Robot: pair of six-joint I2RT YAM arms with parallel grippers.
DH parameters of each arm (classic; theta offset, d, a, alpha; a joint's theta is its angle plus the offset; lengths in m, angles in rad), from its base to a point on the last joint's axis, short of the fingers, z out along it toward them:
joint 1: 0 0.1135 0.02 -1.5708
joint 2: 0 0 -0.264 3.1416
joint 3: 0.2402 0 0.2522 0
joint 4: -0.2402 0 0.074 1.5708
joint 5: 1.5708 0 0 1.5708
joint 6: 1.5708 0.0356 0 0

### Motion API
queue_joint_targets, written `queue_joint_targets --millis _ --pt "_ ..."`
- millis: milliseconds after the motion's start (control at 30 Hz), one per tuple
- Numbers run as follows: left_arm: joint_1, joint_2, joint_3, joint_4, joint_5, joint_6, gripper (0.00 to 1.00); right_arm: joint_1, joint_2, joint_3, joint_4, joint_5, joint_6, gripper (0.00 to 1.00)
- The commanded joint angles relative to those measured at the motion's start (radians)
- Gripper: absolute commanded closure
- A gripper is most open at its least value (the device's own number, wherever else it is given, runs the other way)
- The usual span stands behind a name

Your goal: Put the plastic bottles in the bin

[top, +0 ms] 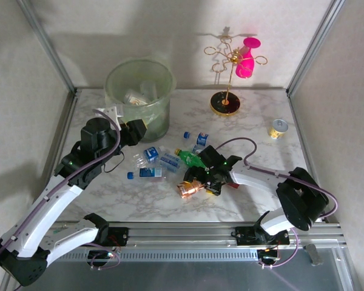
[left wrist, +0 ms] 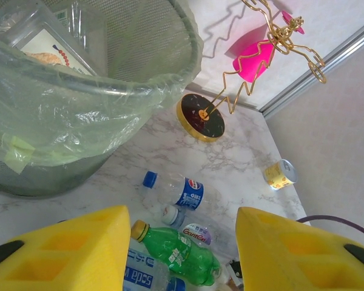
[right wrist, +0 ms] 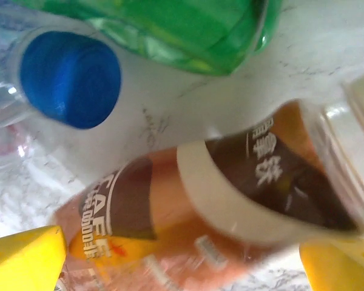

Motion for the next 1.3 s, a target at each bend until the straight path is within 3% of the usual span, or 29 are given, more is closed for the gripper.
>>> queue_joint_targets --millis 0,533,833,1133,1267 --pt "0.0 -0.01 -0.007 0.0 -0.011 0.02 0.52 -0.01 0.039 0.033 -0.014 0.003 -0.006 0.02" --pt "0.0 0.009 -0.004 0.003 0.011 0.025 0.53 -0.013 -0.008 -0.01 -0.122 0.119 -0.034 0.27" --pt "-0.003 0.037 0.012 0.007 0.046 0.016 0.54 -0.013 -0.065 -0.016 -0.138 0.145 -0.041 0.51" --pt "-0.017 0.062 0.022 0.002 0.059 0.017 0.54 -0.018 -0.06 -0.038 -0.127 0.143 -0.085 0.54" --pt "-0.028 0.08 0.031 0.002 0.136 0.029 0.51 -0.012 -0.114 -0.021 -0.136 0.135 -0.122 0.53"
